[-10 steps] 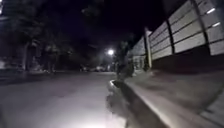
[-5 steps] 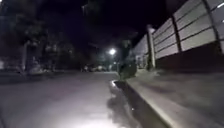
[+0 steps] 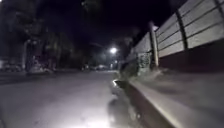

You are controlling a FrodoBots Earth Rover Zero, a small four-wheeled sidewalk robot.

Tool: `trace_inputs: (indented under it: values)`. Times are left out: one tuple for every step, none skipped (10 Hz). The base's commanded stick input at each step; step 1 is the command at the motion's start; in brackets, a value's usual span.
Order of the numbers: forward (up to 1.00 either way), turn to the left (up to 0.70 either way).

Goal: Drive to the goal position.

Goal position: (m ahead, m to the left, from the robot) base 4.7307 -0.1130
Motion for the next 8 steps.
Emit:
trace_inputs:
  values:
    - [0.49,0.04]
    - [0.49,0.04]
    - [0.49,0.04]
    - [0.49,0.04]
    - [0.49,0.04]
    - [0.49,0.04]
    - [0.49,0.04]
    - [0.49,0.04]
